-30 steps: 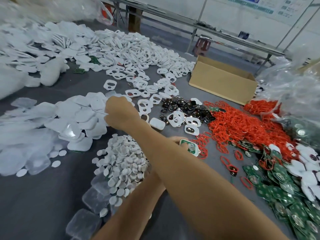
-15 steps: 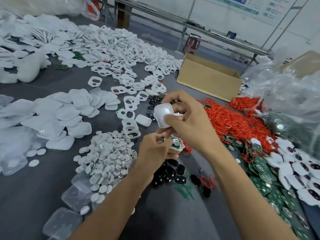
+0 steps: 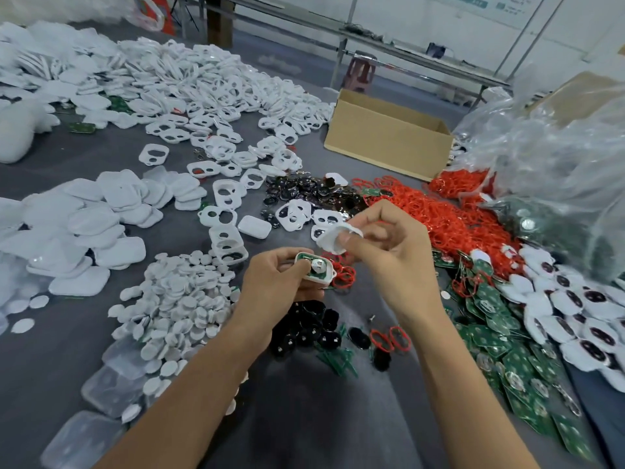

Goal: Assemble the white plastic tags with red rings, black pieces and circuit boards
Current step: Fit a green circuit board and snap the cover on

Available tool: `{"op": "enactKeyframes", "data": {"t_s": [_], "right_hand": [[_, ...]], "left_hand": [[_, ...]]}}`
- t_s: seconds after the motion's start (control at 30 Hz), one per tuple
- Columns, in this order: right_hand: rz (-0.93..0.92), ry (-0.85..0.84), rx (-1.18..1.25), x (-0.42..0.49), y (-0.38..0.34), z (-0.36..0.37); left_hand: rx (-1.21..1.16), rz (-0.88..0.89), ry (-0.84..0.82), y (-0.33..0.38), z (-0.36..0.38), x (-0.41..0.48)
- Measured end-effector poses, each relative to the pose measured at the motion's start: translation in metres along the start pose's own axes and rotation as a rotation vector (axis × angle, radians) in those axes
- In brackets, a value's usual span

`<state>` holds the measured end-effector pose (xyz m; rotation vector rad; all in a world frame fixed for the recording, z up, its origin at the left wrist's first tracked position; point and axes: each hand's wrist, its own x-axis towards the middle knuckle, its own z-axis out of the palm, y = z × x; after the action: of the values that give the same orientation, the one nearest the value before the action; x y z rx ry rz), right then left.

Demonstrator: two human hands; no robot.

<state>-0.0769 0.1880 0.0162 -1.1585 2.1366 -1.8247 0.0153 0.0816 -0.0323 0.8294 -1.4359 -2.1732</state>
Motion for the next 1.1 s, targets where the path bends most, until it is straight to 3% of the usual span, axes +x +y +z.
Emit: {"op": "enactKeyframes", "data": {"t_s": [0.13,0.5,0.6,0.7,0.8,0.97,1.1], "right_hand": [[-0.085,0.026,-0.12,0.001,0.002,-0.003],[-0.09,-0.034,-0.235,0.0,0.002,-0.002],[-0.209,0.051,-0.367,-0.001,0.002,0.0],[-0.391,0.107,-0.667,-0.002,0.006,0.004],[-0.454,0.153,-0.802,-0.007,0.01,0.013],[-0.362,0.138,-0.443,-0.004,0.009,0.012],[-0.134,-0.07,-0.034,-0.004,0.011,0.011]], "left_hand": [[-0.006,-0.008,-0.01,0.0,-0.001,0.002],[-0.057,-0.005,-0.057,0.006,-0.002,-0.001],[-0.062,0.009,-0.055,0.007,0.0,-0.002],[-0.087,0.028,-0.05,0.007,0.001,-0.004],[-0.107,0.035,-0.059,0.007,0.002,-0.005],[-0.111,0.027,-0.067,0.008,0.001,-0.005],[-0.123,0.012,-0.101,0.008,0.001,-0.006]]}}
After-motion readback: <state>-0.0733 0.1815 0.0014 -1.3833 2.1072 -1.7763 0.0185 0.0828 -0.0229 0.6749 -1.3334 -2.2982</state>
